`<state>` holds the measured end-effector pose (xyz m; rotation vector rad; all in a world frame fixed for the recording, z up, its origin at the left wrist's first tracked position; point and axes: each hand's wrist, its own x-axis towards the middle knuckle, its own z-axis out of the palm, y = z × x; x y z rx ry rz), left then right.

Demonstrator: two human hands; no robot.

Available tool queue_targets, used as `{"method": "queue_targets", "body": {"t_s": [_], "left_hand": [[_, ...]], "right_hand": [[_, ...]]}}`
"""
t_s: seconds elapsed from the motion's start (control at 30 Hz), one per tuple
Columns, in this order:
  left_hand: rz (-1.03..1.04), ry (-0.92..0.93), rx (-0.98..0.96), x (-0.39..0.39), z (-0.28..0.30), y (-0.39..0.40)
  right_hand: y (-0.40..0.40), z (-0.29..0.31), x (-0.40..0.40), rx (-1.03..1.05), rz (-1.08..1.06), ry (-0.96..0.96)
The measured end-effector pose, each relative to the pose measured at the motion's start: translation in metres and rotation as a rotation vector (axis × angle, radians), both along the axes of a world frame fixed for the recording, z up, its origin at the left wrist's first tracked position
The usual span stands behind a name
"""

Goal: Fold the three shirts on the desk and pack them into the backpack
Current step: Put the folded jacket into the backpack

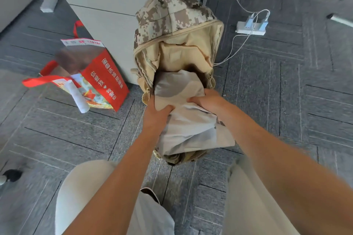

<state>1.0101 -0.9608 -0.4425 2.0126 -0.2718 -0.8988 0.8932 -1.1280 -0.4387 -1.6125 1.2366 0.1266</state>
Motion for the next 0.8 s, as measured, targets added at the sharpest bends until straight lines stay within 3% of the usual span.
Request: {"method": "queue_targets", "body": {"t_s": [0.17,0.53,0.8], "left_hand": [[-0.040,0.020,0.036,0.010,0.000,-0.010],[-0.114,-0.001,0.062,0.001,-0.015,-0.029],[-0.192,-0.006,0.134,0.008,-0.018,-0.046]], "right_hand": [[-0.003,-0.021,0.011,0.019,-0.081,0.076],[-0.024,-0.054,0.018,-0.205,0.068,0.243],[-0.026,-0.051,0.011,-0.287,0.155,0.168]]}}
